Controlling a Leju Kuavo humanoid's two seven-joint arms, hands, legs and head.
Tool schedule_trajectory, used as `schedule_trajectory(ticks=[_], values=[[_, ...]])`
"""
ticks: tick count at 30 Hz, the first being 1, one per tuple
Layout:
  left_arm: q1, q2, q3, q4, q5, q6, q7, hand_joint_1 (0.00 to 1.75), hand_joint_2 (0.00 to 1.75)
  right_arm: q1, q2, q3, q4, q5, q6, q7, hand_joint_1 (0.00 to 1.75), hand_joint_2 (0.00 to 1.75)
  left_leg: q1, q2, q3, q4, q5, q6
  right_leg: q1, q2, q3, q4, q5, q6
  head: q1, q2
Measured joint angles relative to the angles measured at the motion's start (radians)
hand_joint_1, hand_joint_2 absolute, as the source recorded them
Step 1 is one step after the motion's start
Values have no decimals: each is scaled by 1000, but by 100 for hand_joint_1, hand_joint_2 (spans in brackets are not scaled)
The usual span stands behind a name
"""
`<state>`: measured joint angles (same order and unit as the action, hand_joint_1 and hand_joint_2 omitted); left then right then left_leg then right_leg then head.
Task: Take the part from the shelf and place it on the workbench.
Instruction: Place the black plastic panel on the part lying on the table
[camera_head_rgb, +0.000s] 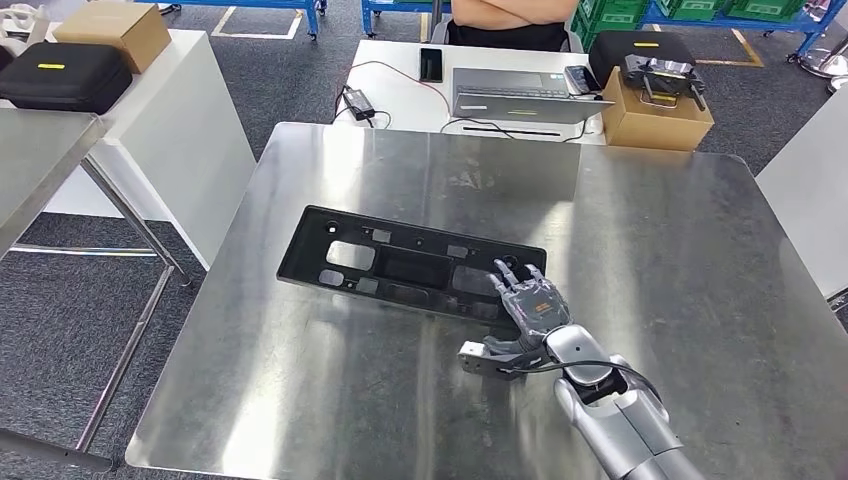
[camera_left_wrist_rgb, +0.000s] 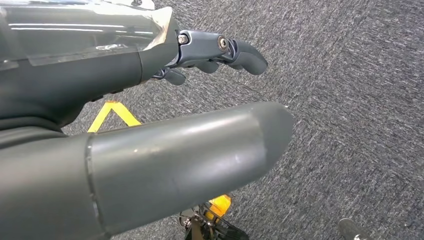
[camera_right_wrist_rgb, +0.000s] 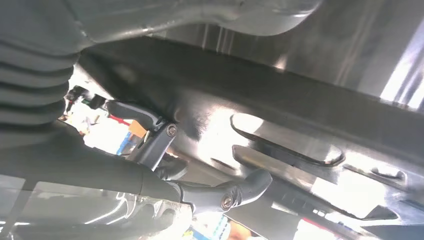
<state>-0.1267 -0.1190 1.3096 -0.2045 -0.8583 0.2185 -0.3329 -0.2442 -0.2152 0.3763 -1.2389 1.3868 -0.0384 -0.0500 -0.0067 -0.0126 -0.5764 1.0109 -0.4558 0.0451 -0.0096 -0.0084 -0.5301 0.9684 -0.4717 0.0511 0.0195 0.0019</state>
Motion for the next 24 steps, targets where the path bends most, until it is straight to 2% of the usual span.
schedule_trajectory(ticks=[7, 15, 17, 20, 22, 24], values=[[0, 0, 0, 0, 2, 9, -2, 0, 0, 16, 6, -16, -14, 6, -25, -21, 0, 0, 0, 3, 0, 0, -1, -1, 0, 2, 0, 0, -1, -1, 0, 0], [0, 0, 0, 0, 6, 20, -11, 0, 0, 30, 15, -33, -28, 25, -117, -20, 0, 0, -1, 2, -2, 0, 0, 0, 0, 2, -1, 0, 0, 0, 0, 0], [1, 0, 0, 0, 6, 27, -15, 0, 0, 40, 21, -46, -53, 42, -200, -13, 0, 0, -1, 2, -5, 0, 1, 0, 0, 2, 1, 1, 1, 0, 0, 0], [4, -1, 0, 0, 1, 38, -23, 0, 0, 66, 43, -84, -137, 34, -437, -16, 0, 0, -1, 2, -9, 1, 2, 1, 0, 2, 0, 2, 2, 2, 0, 0], [4, -1, 0, 0, -5, 44, -28, 0, 0, 84, 63, -126, -227, 18, -581, -48, 0, 0, -1, 2, -10, 1, 2, 1, 0, 2, -1, 2, 1, 2, 0, 0], [5, -2, 0, 0, -11, 50, -32, 0, 0, 97, 89, -182, -322, 7, -643, -103, 0, 0, 0, 2, -11, 0, 2, 1, 0, 2, -2, 2, 1, 1, 0, 0]])
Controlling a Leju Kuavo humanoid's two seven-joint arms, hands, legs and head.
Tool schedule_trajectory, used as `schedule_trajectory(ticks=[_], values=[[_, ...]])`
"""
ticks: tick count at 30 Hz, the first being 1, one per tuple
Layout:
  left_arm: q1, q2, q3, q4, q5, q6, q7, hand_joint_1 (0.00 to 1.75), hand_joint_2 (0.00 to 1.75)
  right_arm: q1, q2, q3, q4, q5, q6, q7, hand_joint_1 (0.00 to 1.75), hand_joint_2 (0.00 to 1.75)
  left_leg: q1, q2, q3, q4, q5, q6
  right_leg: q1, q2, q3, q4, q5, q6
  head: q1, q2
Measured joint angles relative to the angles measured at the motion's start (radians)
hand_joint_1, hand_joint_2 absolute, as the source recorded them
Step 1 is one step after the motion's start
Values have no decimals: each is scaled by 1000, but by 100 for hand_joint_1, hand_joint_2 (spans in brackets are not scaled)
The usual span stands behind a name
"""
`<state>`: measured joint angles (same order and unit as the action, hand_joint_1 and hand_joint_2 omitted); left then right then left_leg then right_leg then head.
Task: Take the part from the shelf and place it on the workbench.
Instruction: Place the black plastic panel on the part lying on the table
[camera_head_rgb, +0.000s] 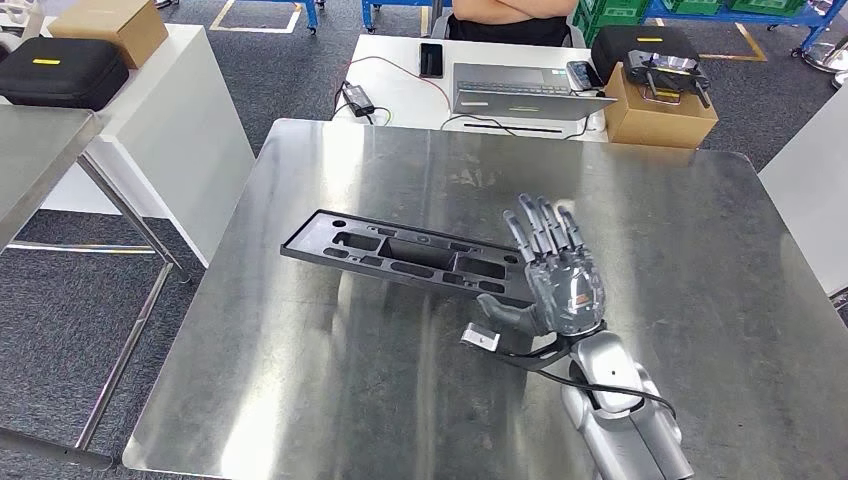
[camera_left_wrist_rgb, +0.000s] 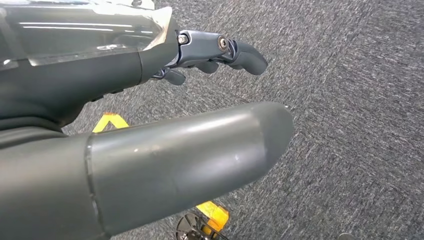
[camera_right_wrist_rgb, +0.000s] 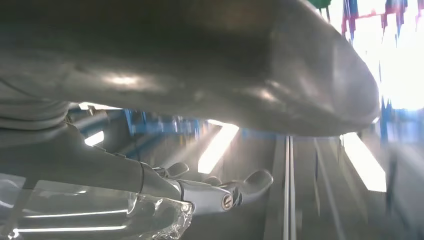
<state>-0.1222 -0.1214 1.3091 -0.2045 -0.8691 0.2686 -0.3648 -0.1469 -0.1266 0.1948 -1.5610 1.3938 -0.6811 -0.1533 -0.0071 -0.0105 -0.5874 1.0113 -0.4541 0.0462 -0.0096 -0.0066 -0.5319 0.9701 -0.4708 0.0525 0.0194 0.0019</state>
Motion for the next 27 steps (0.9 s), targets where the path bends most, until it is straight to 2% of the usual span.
schedule_trajectory(ticks=[2, 7, 8, 11, 12, 16, 20, 23, 27], values=[[0, -1, 0, 0, -2, 3, -1, 0, 0, 6, 17, -37, -53, -5, -11, -35, 0, 0, 0, 0, -1, 0, 0, 0, 0, 0, -1, 0, 0, 0, 0, 0], [0, -1, 0, 0, -2, 4, -2, 0, 0, 9, 31, -67, -91, -13, -14, -61, 0, 0, 0, 0, -1, 0, 0, 0, 0, 0, -1, 0, 0, 0, 0, 0], [0, -2, 0, 0, -3, 4, -3, 0, 0, 12, 46, -93, -117, -25, -15, -106, 0, 0, 0, 0, -1, 0, -1, 0, 0, 0, -2, 0, 0, 0, 0, 0], [0, -6, -1, 0, -8, 13, -6, 0, 0, 5, 204, -294, -218, -110, -15, -450, 0, 0, 0, 0, -2, 0, -1, 0, 0, 0, -6, 0, -1, -1, 0, 0], [0, -7, -1, 0, -10, 16, -7, 0, 0, 2, 254, -354, -238, -130, -15, -528, 0, 0, 0, 0, -2, 0, -1, 0, 0, 0, -6, 0, -1, -1, 0, 0], [0, -8, -1, 0, -11, 17, -7, 0, 0, -3, 306, -412, -256, -129, -15, -538, 0, 0, 0, 1, -3, 0, 0, 0, 0, 1, -4, 0, 0, 0, 0, 0], [0, -9, -1, 0, -8, 23, -7, 0, 0, -18, 335, -427, -253, -102, -15, -525, 0, 0, 0, 1, -3, 0, 0, 0, 0, 1, -4, 0, 0, 0, 0, 0], [-1, -9, -3, -1, 8, 27, -13, 0, 0, -31, 340, -415, -219, -126, -15, -489, 0, 0, 0, 1, -4, 0, 0, 0, 0, 1, -4, 0, 0, 0, 0, 0], [-1, -9, -4, -1, 27, 37, -24, 0, 0, -37, 321, -373, -146, -249, -15, -452, 0, 0, 0, 1, -4, 0, 0, 0, 0, 1, -4, 0, 0, 0, 0, 0]])
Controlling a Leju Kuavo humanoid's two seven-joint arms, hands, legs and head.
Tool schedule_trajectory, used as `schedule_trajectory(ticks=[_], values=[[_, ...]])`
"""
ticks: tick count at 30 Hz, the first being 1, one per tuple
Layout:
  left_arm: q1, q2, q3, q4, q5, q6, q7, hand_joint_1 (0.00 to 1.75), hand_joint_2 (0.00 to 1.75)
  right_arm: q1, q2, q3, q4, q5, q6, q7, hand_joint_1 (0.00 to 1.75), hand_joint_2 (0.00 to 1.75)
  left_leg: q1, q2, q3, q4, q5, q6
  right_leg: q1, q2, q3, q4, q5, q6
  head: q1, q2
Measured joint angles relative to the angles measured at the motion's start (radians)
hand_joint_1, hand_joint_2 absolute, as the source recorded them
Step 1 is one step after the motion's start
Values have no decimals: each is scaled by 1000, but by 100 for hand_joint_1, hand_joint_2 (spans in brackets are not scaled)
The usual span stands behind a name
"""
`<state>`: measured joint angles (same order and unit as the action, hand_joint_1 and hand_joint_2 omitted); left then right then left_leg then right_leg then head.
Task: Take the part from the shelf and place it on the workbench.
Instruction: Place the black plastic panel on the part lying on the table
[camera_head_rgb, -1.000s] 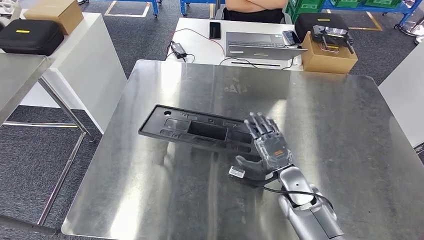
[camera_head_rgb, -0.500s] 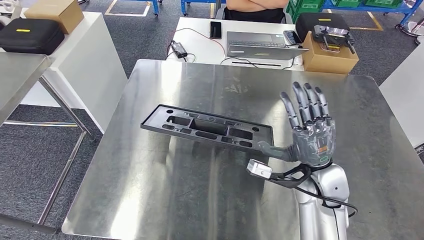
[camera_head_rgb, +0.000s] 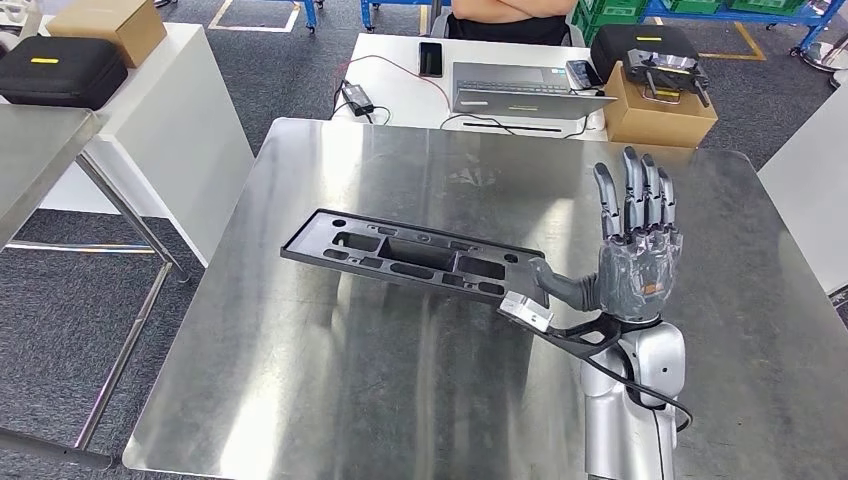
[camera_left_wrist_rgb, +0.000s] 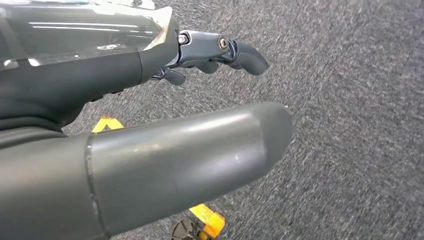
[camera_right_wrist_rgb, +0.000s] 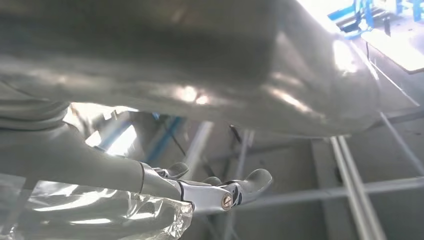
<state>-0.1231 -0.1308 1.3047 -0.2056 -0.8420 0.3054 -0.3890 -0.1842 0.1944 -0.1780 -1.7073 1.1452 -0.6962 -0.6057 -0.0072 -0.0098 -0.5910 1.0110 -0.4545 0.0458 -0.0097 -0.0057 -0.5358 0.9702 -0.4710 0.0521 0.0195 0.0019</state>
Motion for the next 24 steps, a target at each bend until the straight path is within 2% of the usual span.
schedule_trajectory(ticks=[5, 8, 10, 12, 13, 14, 16, 17, 18, 19, 20, 21, 22, 23, 24], values=[[0, 1, 1, 0, 16, 6, 20, 0, 0, 1, -35, 80, 92, -166, 0, 25, 0, 0, -3, 0, -1, 2, -1, 2, -2, 0, 0, -1, 1, 1, 0, 0], [0, 3, 2, 0, 21, 18, 40, 0, 0, 6, -49, 131, 146, -214, 0, 25, 0, 0, -6, 0, -1, 3, -3, 5, -6, 0, 0, -2, 1, 3, 0, 0], [0, 5, 3, 0, 22, 20, 46, 0, 0, 7, -51, 157, 169, -222, 0, 25, 0, 0, -9, 0, -1, 3, -2, 9, -10, 0, 1, -3, 4, 7, 0, 0], [0, 5, 3, 0, 22, 21, 48, 0, 0, 7, -54, 175, 182, -226, 0, 26, 0, 0, -7, 1, 1, -5, 7, 19, -10, 0, -2, 2, 0, 12, 0, 0], [-1, 5, 3, 0, 23, 21, 48, 0, 0, 7, -56, 181, 188, -232, 0, 28, 0, 0, -5, 2, 1, -11, 13, 25, -10, 0, -9, 18, -13, 11, 0, 0], [-1, 5, 4, 0, 23, 21, 49, 0, 0, 7, -60, 188, 193, -240, 0, 32, 0, 0, -2, 3, 1, -16, 18, 30, -9, 0, -25, 54, -37, 7, 1, 0], [-1, 5, 4, 0, 22, 21, 51, 0, 0, 8, -69, 200, 205, -260, 0, 44, 0, 0, -2, 4, -4, -18, 23, 34, -10, 1, -77, 178, -104, -6, 1, 0], [-1, 5, 4, 0, 19, 21, 53, 0, 0, 11, -74, 206, 211, -267, 0, 50, 0, 0, -2, 4, -8, -18, 26, 34, -10, 1, -103, 243, -130, -8, 1, 0], [-1, 5, 4, 0, 17, 21, 54, 0, 0, 15, -78, 210, 215, -273, 0, 55, 0, 0, -3, 3, -13, -18, 28, 33, -10, 1, -116, 282, -143, -5, 1, 0], [-1, 5, 4, 0, 14, 21, 54, 0, 0, 20, -82, 212, 218, -278, 0, 60, 0, 0, -3, 2, -16, -18, 32, 31, -10, 1, -109, 282, -139, 2, 1, 0], [-1, 5, 4, 0, 11, 20, 55, 0, 0, 25, -85, 213, 220, -280, 0, 64, 0, 0, -2, 2, -19, -17, 35, 28, -10, 1, -81, 242, -122, 10, 1, 0], [0, 5, 3, 0, 9, 20, 55, 0, 0, 30, -86, 214, 219, -281, 0, 67, 0, 0, -2, 1, -22, -16, 38, 24, -11, 1, -37, 169, -98, 18, 1, 0], [0, 5, 3, 0, 7, 20, 55, 0, 0, 36, -88, 214, 217, -282, 0, 70, 0, 0, -2, 0, -24, -14, 41, 20, -11, 1, 9, 95, -75, 20, 1, 0], [-1, 5, 3, 0, 6, 19, 55, 0, 0, 42, -89, 215, 214, -283, 0, 72, 0, 0, -3, 0, -26, -13, 44, 14, -10, 3, 39, 43, -56, 19, 0, 0], [-1, 5, 3, -1, 6, 19, 55, 0, 0, 48, -90, 216, 211, -283, 0, 73, 0, 0, -4, 0, -28, -10, 47, 8, -8, 5, 54, 12, -46, 14, 0, 0]])
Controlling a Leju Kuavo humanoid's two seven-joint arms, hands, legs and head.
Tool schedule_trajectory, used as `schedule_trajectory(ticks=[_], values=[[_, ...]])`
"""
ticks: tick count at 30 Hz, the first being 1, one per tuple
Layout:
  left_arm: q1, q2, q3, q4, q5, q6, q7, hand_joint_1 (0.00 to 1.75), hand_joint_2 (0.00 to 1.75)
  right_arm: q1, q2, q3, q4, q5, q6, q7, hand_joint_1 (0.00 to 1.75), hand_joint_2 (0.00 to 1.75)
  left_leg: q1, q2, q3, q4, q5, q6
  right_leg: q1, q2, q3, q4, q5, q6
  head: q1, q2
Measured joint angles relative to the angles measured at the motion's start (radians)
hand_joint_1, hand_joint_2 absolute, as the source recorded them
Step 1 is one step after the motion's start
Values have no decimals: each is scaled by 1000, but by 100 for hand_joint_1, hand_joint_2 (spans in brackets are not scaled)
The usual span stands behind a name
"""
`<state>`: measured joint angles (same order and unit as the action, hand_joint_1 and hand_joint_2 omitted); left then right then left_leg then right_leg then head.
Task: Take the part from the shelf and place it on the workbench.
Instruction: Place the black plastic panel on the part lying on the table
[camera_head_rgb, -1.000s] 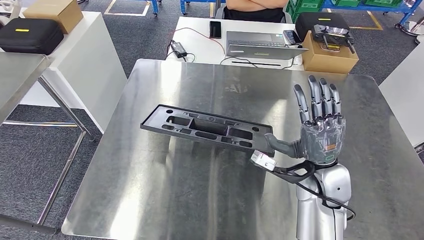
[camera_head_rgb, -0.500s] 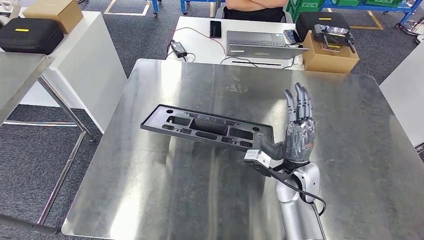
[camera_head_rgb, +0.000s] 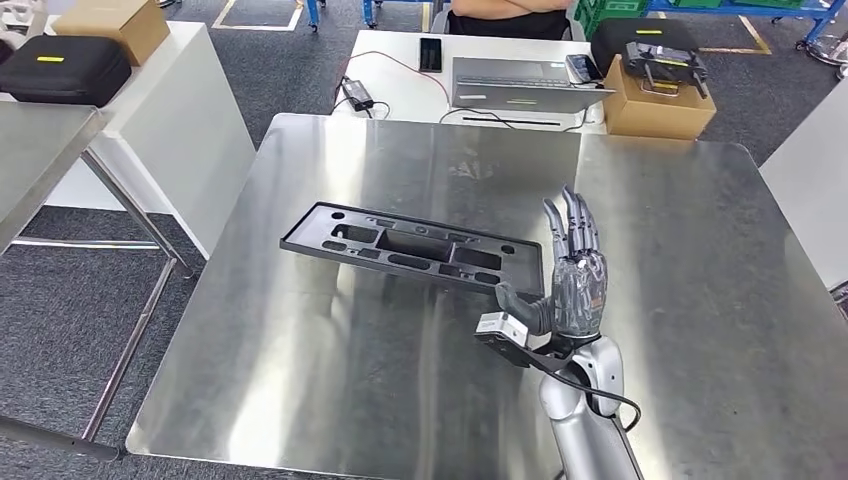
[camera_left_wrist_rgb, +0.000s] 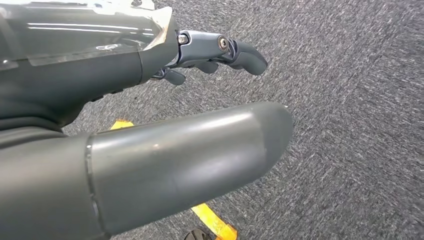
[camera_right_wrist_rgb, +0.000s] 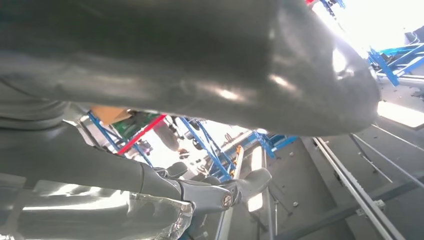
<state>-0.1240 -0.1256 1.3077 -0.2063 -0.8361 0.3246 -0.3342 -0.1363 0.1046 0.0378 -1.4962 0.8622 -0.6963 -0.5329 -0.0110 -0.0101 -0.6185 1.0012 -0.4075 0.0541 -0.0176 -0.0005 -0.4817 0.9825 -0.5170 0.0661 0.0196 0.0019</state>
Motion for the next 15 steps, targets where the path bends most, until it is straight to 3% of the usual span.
schedule_trajectory(ticks=[3, 4, 5, 7, 8, 9, 10, 11, 13, 15], values=[[0, 1, 0, 0, 0, 0, 0, 0, 0, 12, -3, 2, -6, -1, 0, 2, 0, 0, 2, 0, -8, 6, 6, -18, -1, 2, -16, -6, 12, -22, 0, 0], [1, 2, 0, 0, 0, 0, 0, 0, 0, 14, -4, 3, -7, -1, 0, 2, 0, 0, 4, 0, -16, 16, -8, -25, -5, 1, -21, -6, 18, -32, -1, 0], [1, 3, 0, 0, 0, 0, 0, 0, 0, 16, -5, 4, -8, -1, 0, 3, 0, 0, 7, 2, -28, 41, -38, -31, -8, 0, -27, -7, 26, -43, -1, 0], [1, 3, 0, 0, 1, -2, -1, 0, 0, 21, -6, 7, -11, -1, 0, 4, 0, 0, 13, 4, -64, 145, -133, -43, -7, -3, -43, -6, 43, -57, -2, 0], [1, 3, 0, 0, 2, -4, -1, 0, 0, 26, -7, 9, -13, -1, 0, 5, 0, 0, 16, 5, -80, 207, -171, -48, -5, -4, -54, -5, 51, -59, -3, 0], [1, 3, 0, 0, 3, -5, -1, 0, 0, 31, -8, 11, -15, -1, 0, 6, 0, 0, 19, 5, -87, 255, -190, -51, -4, -5, -66, -3, 58, -58, -3, 0], [1, 3, 0, 0, 4, -7, -1, 0, 0, 36, -10, 13, -18, -1, 0, 8, 0, 0, 21, 5, -79, 272, -188, -54, -4, -5, -77, 0, 65, -56, -3, 0], [1, 3, 0, 0, 4, -8, -1, 0, 0, 40, -10, 15, -21, -1, 0, 10, 0, 0, 23, 6, -53, 254, -169, -55, -4, -6, -87, 3, 70, -54, -3, 0], [0, 3, 0, 0, 5, -8, -1, 0, 0, 45, -12, 16, -30, -1, 0, 13, 0, 0, 27, 7, 43, 128, -130, -53, -3, -6, -105, 12, 80, -47, -3, 0], [-3, 3, 0, 0, 5, -9, -1, 0, 0, 47, -14, 17, -41, -2, 0, 15, 0, 0, 24, 5, 113, 24, -120, -45, -1, -6, -112, 17, 88, -35, -2, 0]])
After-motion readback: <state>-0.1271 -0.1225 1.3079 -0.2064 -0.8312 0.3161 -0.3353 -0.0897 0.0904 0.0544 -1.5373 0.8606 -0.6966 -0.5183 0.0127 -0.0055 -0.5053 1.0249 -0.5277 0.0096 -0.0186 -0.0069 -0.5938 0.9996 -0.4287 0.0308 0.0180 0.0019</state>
